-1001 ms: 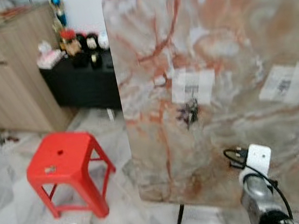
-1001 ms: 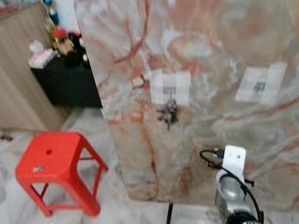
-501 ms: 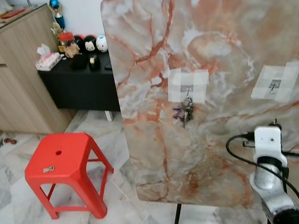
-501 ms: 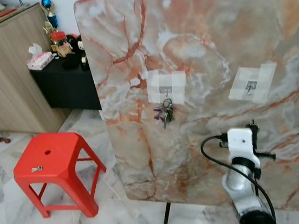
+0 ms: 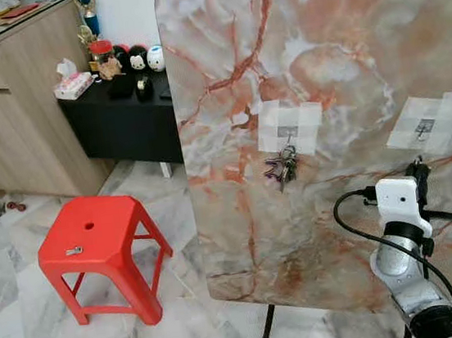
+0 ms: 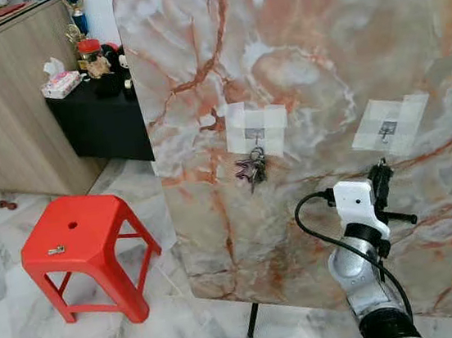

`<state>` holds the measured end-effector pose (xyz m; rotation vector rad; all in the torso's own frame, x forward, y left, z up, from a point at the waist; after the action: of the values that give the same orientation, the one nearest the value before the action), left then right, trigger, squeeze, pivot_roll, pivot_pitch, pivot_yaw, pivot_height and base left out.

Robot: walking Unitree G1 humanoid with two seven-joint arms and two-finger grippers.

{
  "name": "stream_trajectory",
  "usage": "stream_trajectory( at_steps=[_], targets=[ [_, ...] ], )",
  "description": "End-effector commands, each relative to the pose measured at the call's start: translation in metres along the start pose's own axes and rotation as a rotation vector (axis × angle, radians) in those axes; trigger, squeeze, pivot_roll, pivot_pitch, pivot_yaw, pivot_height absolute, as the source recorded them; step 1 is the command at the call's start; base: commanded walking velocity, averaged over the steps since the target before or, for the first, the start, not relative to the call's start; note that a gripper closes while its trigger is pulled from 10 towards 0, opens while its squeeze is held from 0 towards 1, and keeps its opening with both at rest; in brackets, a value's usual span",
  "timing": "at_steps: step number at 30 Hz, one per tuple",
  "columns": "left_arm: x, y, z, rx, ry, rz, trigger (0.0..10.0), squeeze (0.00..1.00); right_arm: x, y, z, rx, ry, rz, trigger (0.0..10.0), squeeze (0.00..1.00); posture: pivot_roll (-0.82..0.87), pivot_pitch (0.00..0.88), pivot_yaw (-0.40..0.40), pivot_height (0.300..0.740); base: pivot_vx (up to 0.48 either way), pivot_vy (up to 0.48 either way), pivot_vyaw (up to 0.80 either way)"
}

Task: Hang keys on a hook

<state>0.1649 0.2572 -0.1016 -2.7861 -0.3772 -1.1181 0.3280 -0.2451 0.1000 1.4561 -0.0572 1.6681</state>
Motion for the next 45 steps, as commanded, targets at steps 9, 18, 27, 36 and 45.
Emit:
stream_trajectory(
  at_steps=[9,18,27,36,45],
  targets=[
    [-0.009,-0.002,-0.002,-0.001,-0.043,-0.003,10.0,0.0,0.014,0.011,0.011,-0.075,0.042,-0.009,10.0,0.0,0.16,0.0,-0.05,0.74,0.0,0.0,0.0],
    [-0.01,-0.002,-0.002,0.003,-0.052,-0.008,10.0,0.0,0.021,0.01,0.016,-0.071,0.045,0.0,10.0,0.0,0.17,0.0,-0.052,0.74,0.0,0.0,0.0],
    [-0.012,-0.001,-0.003,0.006,-0.059,-0.012,10.0,0.0,0.027,0.008,0.022,-0.078,0.043,0.004,10.0,0.0,0.17,0.0,-0.051,0.74,0.0,0.0,0.0],
    [-0.013,-0.002,-0.002,0.005,-0.065,-0.013,10.0,0.0,0.027,0.008,0.026,-0.078,0.024,-0.008,10.0,0.0,0.17,0.0,-0.051,0.74,0.0,0.0,0.0],
    [-0.012,-0.005,-0.003,0.01,-0.065,-0.015,10.0,0.0,0.022,0.005,0.026,-0.05,0.012,-0.076,10.0,0.0,0.17,0.0,-0.052,0.74,0.0,0.0,0.0]
  ],
)
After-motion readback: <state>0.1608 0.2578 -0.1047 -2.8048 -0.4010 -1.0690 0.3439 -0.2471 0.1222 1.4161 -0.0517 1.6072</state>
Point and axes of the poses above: a point about 5 cm out from each wrist's last joint towards the gripper, its own z axis pointing out of the wrist towards the gripper, its own x axis along the axis of the wrist's last joint, y = z × x, the point moved 3 cm from there along z, pointing out of the wrist towards the gripper, and after that the axes turned 4 degrees about -z, right-handed, at the moved point
